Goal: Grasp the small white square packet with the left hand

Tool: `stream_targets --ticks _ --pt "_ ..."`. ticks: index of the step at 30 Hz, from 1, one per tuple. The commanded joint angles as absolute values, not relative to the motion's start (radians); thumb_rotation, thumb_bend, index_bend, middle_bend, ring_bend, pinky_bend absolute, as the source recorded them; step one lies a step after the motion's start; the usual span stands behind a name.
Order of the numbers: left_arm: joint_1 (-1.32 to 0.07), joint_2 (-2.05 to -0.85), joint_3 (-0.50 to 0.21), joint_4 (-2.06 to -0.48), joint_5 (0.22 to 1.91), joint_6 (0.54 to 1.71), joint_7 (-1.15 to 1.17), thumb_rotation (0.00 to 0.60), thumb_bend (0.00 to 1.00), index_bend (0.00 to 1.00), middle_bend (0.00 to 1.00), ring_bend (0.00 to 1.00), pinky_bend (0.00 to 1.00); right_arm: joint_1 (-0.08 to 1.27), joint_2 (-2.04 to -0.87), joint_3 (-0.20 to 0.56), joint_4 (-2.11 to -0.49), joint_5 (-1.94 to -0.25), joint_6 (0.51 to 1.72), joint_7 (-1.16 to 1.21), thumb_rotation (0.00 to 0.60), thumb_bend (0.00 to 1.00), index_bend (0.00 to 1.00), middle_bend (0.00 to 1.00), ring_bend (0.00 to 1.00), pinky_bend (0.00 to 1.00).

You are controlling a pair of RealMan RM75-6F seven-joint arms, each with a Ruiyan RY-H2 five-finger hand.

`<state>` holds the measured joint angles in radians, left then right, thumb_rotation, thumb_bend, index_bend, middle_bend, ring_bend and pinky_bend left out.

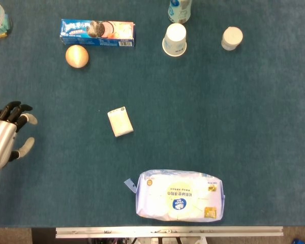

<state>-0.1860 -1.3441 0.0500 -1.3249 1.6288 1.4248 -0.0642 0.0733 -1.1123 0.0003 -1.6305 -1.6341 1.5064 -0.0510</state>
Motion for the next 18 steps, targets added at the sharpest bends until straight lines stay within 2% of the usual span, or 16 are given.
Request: stream_targets --ticks 1,6,9,10,12,13,14,18 --pt "-0.188 -1.343 0.054 -1.324 1.634 1.423 -0.069 0.6 0.34 0.38 0.27 0.19 0.3 0.073 -1.112 0.0 -1.632 -1.634 1.506 -0.052 0.6 0.06 0.6 0.44 0.26 0.21" --pt "-0.198 -1.326 0.076 -1.334 1.644 1.386 -0.061 0.6 0.62 0.35 0.23 0.17 0.24 0.072 -1.11 0.001 -1.634 -1.63 1.507 -0.055 0.6 0.06 0.6 0.44 0.25 0.21" --pt "-0.206 -1.318 0.088 -1.344 1.652 1.364 -0.057 0.594 0.76 0.29 0.18 0.12 0.22 0.072 -1.11 0.002 -1.635 -1.627 1.506 -0.057 0.6 0.06 0.6 0.44 0.25 0.21" --pt "-0.208 -1.316 0.091 -1.348 1.654 1.361 -0.059 0.553 0.83 0.26 0.17 0.1 0.21 0.072 -1.11 0.003 -1.635 -1.626 1.505 -0.058 0.6 0.06 0.6 0.44 0.25 0.21" --pt "-0.21 -1.311 0.097 -1.359 1.657 1.353 -0.061 0.425 0.93 0.24 0.15 0.08 0.21 0.073 -1.11 0.003 -1.636 -1.623 1.501 -0.059 0.6 0.06 0.59 0.44 0.25 0.21" --pt "-0.211 -1.309 0.098 -1.364 1.657 1.351 -0.062 0.358 0.98 0.23 0.14 0.08 0.2 0.073 -1.11 0.003 -1.636 -1.623 1.5 -0.06 0.6 0.06 0.59 0.44 0.25 0.21" --pt "-0.212 -1.308 0.1 -1.369 1.66 1.349 -0.06 0.316 1.0 0.22 0.13 0.07 0.2 0.073 -1.111 0.004 -1.636 -1.623 1.5 -0.06 0.6 0.06 0.59 0.44 0.25 0.21" --pt "-0.215 -1.313 0.109 -1.379 1.673 1.347 -0.06 0.281 1.0 0.19 0.1 0.05 0.2 0.071 -1.112 0.003 -1.637 -1.627 1.505 -0.062 0.6 0.06 0.59 0.44 0.25 0.21"
